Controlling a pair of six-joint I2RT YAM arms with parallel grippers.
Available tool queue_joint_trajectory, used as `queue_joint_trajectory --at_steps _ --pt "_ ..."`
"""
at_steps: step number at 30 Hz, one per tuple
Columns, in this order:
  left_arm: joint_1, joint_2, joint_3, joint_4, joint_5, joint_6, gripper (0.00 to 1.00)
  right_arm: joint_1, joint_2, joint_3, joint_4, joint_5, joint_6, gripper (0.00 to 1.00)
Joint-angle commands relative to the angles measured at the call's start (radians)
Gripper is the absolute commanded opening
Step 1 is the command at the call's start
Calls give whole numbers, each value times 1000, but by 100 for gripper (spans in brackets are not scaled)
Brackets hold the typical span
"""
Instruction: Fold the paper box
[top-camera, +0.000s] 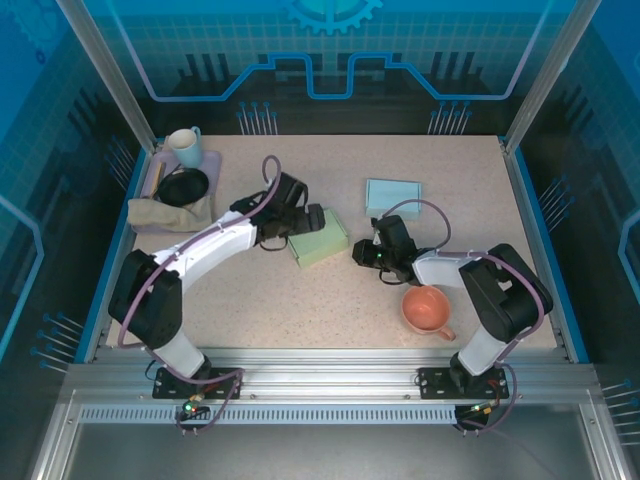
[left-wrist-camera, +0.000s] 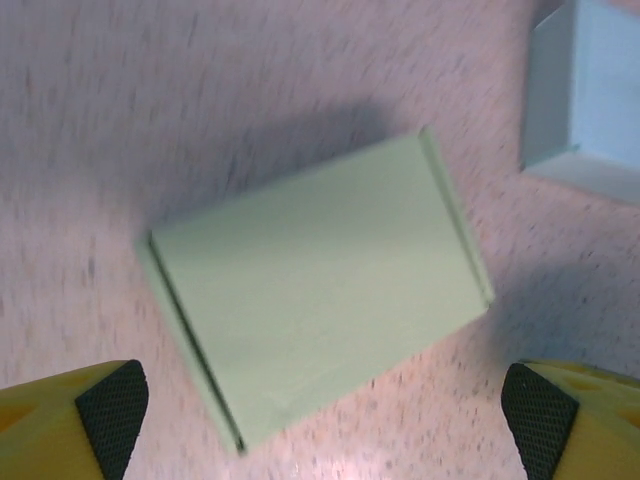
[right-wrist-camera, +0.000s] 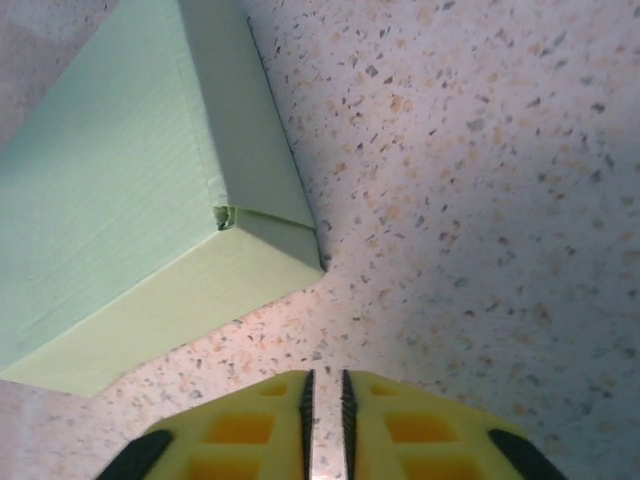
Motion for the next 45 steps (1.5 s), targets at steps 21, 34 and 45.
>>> queue_joint_trajectory --at_steps 21,34,45 --pt "108 456 251 205 470 280 88 -78 192 95 60 -136 114 0" --pt "-18 407 106 303 607 139 83 -87 212 79 117 -121 153 0" --pt "-6 358 167 137 442 66 84 -87 201 54 190 -162 210 0"
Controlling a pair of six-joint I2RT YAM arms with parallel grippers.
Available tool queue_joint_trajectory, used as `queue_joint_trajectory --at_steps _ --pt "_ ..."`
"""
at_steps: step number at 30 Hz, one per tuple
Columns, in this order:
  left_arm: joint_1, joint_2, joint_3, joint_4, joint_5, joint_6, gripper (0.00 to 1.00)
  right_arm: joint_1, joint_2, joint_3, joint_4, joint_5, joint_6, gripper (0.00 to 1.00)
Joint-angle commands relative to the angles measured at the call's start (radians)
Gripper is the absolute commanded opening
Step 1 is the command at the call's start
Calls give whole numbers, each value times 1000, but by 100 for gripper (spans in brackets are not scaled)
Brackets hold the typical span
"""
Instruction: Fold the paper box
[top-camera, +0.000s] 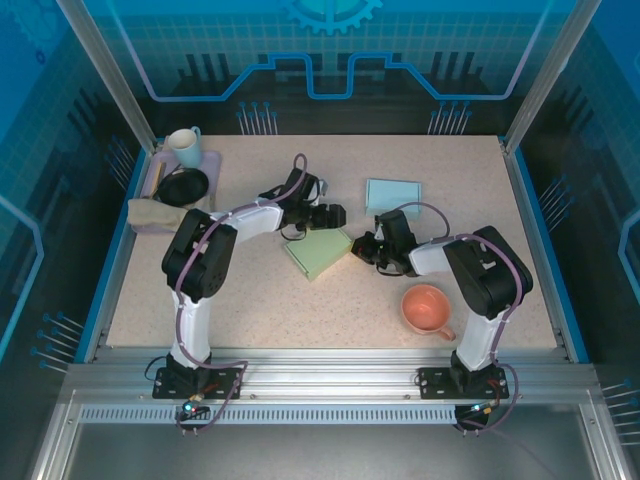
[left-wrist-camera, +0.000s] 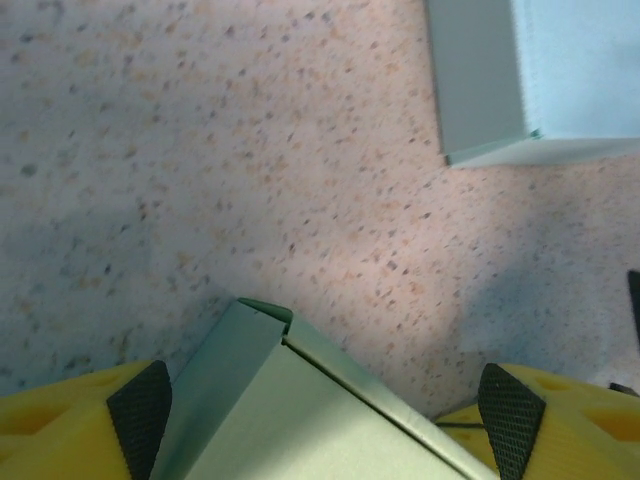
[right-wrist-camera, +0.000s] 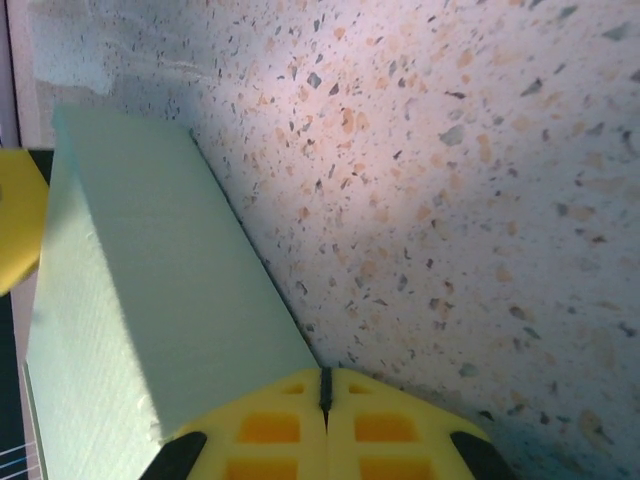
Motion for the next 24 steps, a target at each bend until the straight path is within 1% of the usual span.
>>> queue_joint_trajectory --at_steps 1,6,11,13,15,18,24 --pt "-37 -39 35 -128 32 -73 85 -9 16 -6 60 14 0 0" --pt "68 -107 -27 -143 -57 -152 87 -9 -84 -14 -50 53 -57 0" --pt "100 -213 -159 -106 -122 -195 91 0 -196 -35 -168 87 -115 0" --pt "102 -259 -224 -73 -121 -196 92 8 -229 -57 -183 89 -123 0" --pt "102 -296 -289 -31 -86 -196 92 23 -262 -85 -194 93 -105 0" --pt "100 -328 -359 17 -32 -205 91 90 -302 -132 -186 128 -48 0" --pt "87 -373 -473 84 -28 -238 91 252 -299 -139 -198 175 46 0"
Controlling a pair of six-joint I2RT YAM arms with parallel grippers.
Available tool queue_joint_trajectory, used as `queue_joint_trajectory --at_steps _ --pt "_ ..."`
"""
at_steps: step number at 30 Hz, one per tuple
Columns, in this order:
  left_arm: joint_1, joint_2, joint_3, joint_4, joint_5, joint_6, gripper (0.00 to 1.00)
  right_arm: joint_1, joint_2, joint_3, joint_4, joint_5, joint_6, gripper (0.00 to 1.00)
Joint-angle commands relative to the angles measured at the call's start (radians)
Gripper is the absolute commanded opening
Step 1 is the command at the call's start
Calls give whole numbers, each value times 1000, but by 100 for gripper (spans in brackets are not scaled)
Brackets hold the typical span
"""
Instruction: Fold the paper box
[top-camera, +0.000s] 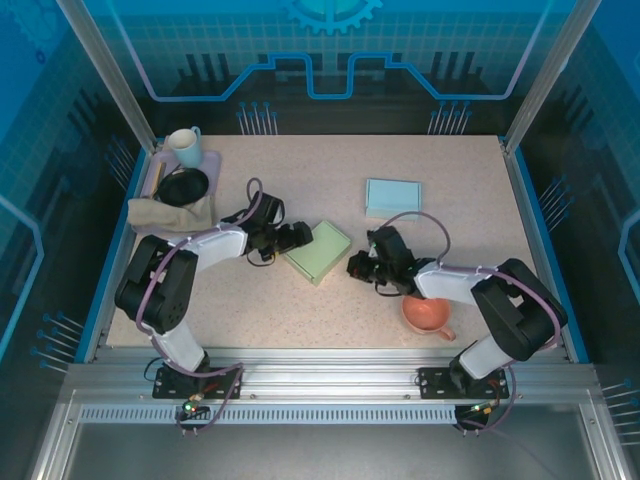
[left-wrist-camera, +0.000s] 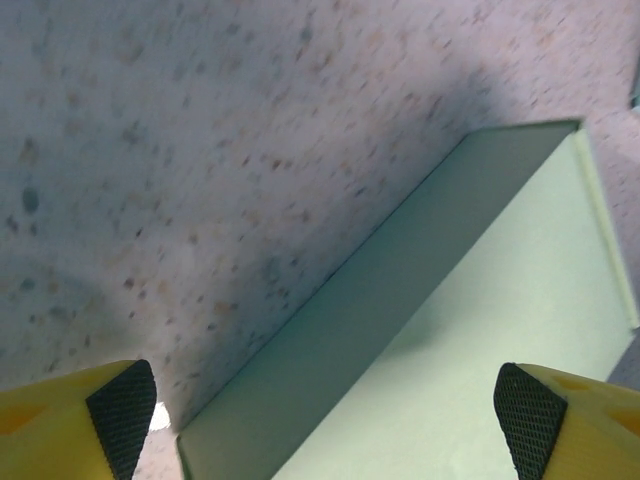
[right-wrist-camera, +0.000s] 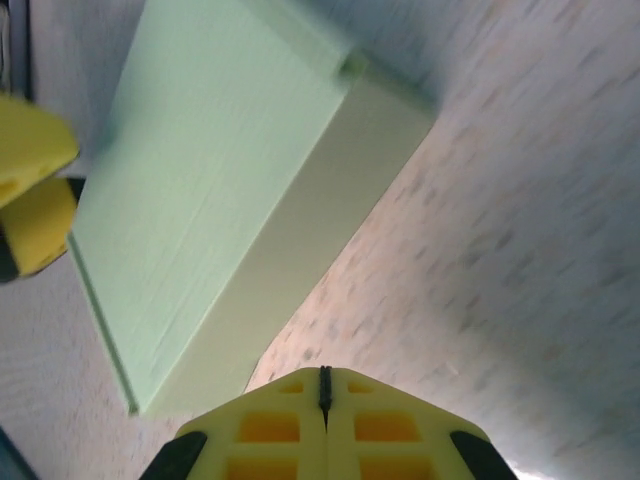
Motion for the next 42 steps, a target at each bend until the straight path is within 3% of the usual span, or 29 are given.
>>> queue_joint_trajectory --at_steps 1,6,20,28,37,42 --pt "-14 -43 -42 66 28 -35 91 73 1 -10 -8 46 82 0" --pt "-50 -52 -72 92 30 -54 91 125 69 -16 101 23 163 0" --pt "-142 -58 -89 101 5 -77 91 131 232 22 214 -37 223 0" --pt "-264 -21 -87 157 14 -133 91 127 238 -3 329 -25 272 0" --pt "-210 6 71 -15 -126 -126 92 164 259 27 440 19 292 0" --pt "-96 -21 124 -132 -309 -105 92 162 200 37 281 59 200 15"
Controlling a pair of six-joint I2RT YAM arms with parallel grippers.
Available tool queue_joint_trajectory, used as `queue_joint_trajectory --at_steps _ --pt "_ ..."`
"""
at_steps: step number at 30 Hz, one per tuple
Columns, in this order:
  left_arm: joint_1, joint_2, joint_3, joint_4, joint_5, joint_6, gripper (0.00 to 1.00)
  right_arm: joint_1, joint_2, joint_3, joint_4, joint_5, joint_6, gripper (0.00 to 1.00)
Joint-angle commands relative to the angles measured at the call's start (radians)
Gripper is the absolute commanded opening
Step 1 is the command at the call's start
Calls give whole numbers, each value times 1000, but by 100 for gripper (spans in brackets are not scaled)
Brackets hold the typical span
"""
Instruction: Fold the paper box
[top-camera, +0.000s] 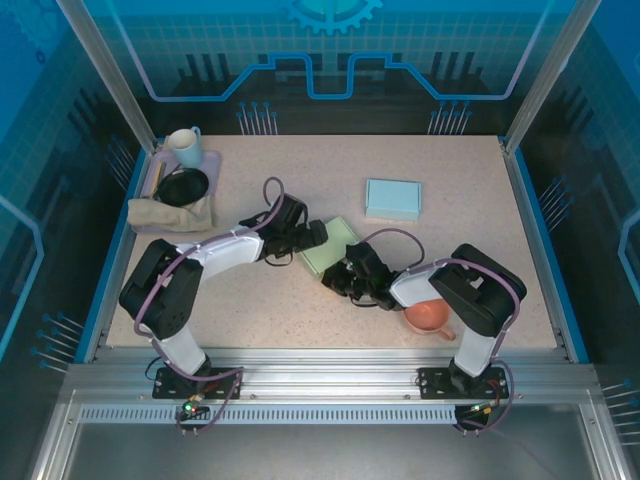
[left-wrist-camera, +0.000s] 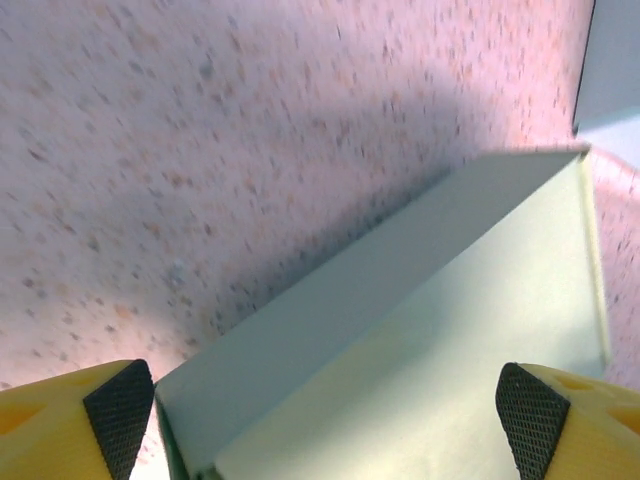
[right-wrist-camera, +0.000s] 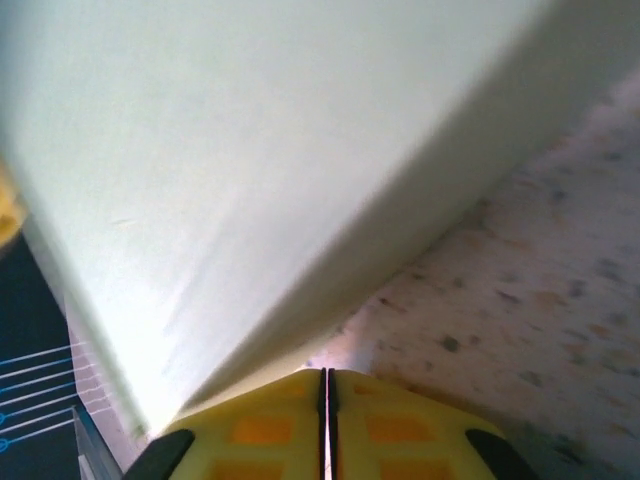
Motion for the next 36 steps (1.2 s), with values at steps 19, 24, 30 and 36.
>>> queue_joint_trajectory --at_steps 19,24,30,36 --pt "-34 -278 -315 177 40 -196 91 -152 -124 347 -605 339 -803 47" --pt "-40 -221 -301 219 42 -208 89 -242 -22 385 -540 147 -811 48" --pt "-40 -116 -255 267 72 -208 86 -270 46 389 -485 68 -800 49" --pt "-38 -33 -156 259 49 -170 76 -271 85 379 -442 0 -752 48"
